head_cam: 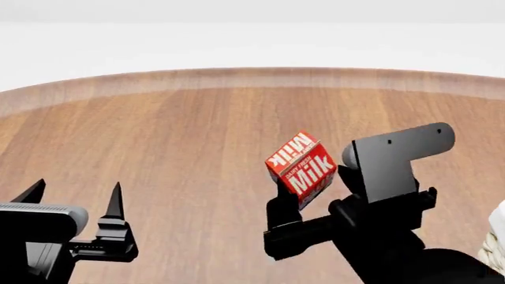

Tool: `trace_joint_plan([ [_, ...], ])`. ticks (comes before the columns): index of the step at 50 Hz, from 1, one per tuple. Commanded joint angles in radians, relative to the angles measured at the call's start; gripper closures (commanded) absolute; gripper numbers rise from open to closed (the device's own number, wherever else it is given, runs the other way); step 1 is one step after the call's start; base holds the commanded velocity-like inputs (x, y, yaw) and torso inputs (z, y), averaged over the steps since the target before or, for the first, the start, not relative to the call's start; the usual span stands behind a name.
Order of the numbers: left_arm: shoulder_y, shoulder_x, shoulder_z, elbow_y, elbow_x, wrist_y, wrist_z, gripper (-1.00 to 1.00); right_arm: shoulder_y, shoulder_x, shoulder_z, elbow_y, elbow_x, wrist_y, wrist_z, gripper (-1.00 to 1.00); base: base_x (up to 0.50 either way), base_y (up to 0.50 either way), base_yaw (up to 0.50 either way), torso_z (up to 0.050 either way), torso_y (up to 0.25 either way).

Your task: Pick the milk and place it in the basket.

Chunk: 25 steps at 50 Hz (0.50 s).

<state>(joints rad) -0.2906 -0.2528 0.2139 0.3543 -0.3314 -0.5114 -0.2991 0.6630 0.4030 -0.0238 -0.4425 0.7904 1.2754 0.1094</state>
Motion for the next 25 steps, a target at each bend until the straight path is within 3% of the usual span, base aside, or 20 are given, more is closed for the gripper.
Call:
trace_joint_plan([
  [1, -0.003, -0.003, 0.000, -0.009, -0.005, 0.004, -0.001, -1.00, 0.149, -0.004, 0.258, -0.153, 0.176, 0.278, 0.181, 1.00, 0.00, 0.00, 0.00, 0.000, 0.000],
  [14, -0.006, -0.005, 0.005, -0.028, -0.005, 0.019, 0.000, -1.00, 0.210, 0.288, 0.414, 0.009, 0.929, 0.243, 0.940, 1.00, 0.00, 0.00, 0.00, 0.000, 0.001],
  [25, -0.010, -0.008, 0.006, -0.033, -0.009, 0.021, -0.003, -1.00, 0.182, 0.486, 0.483, 0.105, 1.101, 0.144, 1.125, 1.00, 0.00, 0.00, 0.00, 0.000, 0.002],
])
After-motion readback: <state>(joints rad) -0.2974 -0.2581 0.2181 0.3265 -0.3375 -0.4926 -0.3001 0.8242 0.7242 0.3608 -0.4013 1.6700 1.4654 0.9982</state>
